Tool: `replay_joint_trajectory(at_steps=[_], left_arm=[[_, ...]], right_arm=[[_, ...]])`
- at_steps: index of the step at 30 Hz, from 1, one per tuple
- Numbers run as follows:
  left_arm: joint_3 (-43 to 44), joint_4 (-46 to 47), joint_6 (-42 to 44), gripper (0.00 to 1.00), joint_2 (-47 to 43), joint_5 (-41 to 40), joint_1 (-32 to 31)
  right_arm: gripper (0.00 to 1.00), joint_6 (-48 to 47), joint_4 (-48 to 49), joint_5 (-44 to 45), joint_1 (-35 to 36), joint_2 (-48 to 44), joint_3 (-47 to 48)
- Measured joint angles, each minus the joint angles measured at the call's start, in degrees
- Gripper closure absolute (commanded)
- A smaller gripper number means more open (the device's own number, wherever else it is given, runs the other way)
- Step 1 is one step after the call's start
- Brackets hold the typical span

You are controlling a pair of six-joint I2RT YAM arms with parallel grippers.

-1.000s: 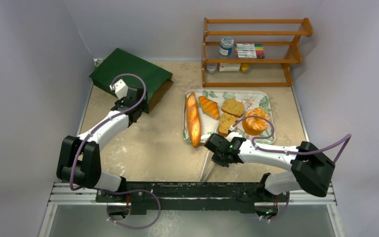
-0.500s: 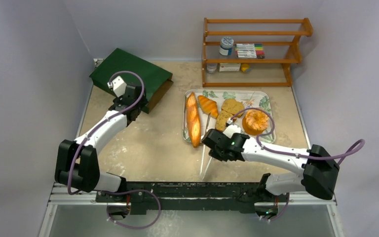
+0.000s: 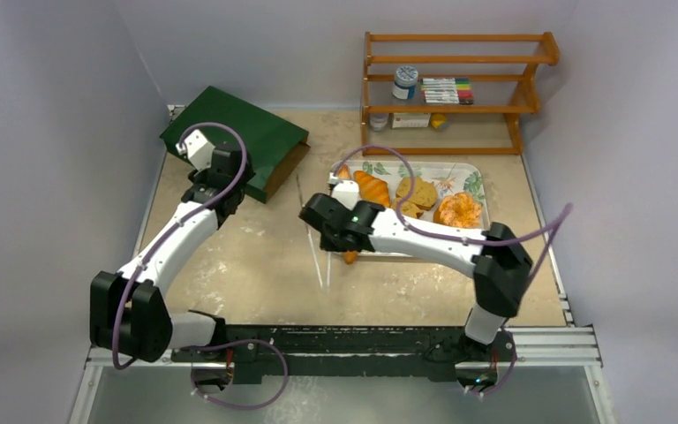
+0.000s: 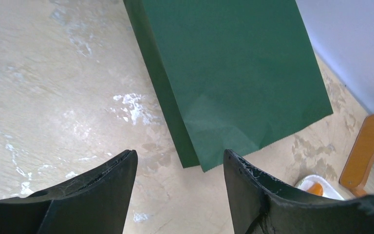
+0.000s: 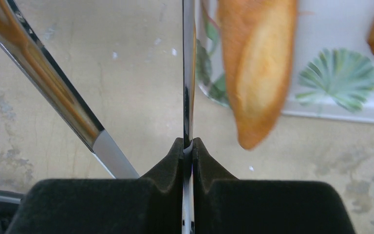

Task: Take the fake bread out of the paper bag
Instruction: Place the clamp at the center of the board, then reset both arms

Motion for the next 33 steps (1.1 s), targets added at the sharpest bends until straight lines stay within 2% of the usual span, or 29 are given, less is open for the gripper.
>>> replay_joint_trajectory(at_steps=[10,14,16,18,21,22,23,25,33], left_arm=[[-1.0,-0.6,-1.1,0.35,-4.8,-3.4,2.8],[-2.1,-0.8,-1.8,0.35,-5.7,-3.7,3.2],[-2.5,-1.0,-1.9,0.35,-6.0,-3.8,3.2],[-2.9,-1.1,-1.9,0.35,-6.3,-3.8,3.4],[-3.5,-1.5,-2.0,0.35,-7.0,-3.8,3.6],[-3.5,-1.6,-2.0,0.35,-7.2,-3.9,3.7],[-3.6,-1.7,-2.0,0.35,-7.4,-3.9,3.7],[-3.6,-1.9,-1.9,0.35,-7.6,-3.9,3.8],[-2.8,-4.6,-1.0,0.33,-8.1,-5.0,3.8]], right_arm=[[1.0,-14.9,3.9,-8.0,-4.1,26.0,22.7],[1.0,-16.6,4.5,-11.1,-5.6,31.4,25.3],[0.95,-16.9,4.4,-12.2,-6.0,31.9,25.4],[0.8,-17.2,4.4,-12.9,-6.2,32.0,25.4],[0.46,-17.5,4.9,-13.4,-6.1,32.0,25.4],[0.29,-17.7,5.3,-13.4,-6.0,31.9,25.2],[0.05,-17.9,5.8,-13.2,-6.0,31.8,25.0],[0.0,-18.0,7.6,-13.2,-6.0,31.2,24.2],[0.0,-20.9,8.3,-10.0,-5.5,26.5,23.2]])
